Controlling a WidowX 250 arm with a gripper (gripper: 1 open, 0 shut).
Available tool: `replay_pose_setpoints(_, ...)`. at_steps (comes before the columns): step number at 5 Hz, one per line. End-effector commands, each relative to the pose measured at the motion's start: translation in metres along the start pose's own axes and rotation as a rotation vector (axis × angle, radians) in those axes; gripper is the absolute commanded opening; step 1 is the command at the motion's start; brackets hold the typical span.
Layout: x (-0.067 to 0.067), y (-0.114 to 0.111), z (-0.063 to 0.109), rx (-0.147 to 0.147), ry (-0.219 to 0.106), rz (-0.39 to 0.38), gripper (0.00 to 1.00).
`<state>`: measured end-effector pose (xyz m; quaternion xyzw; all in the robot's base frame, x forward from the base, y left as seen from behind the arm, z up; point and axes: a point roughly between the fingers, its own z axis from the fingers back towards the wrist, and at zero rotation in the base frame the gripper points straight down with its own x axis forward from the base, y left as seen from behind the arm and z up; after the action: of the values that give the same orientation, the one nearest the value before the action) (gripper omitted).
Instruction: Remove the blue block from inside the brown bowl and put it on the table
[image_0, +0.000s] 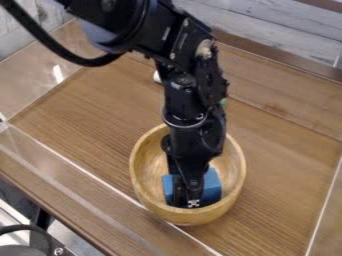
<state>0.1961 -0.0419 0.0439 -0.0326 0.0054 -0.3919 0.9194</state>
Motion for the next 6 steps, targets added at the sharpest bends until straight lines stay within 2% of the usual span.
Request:
replay_pose_setpoints(1, 0.003, 0.005, 0.01, 0.014, -0.03, 0.018, 0.0)
replay_pose_setpoints(6, -0.003, 0.01, 0.024, 0.008, -0.011, 0.052, 0.0)
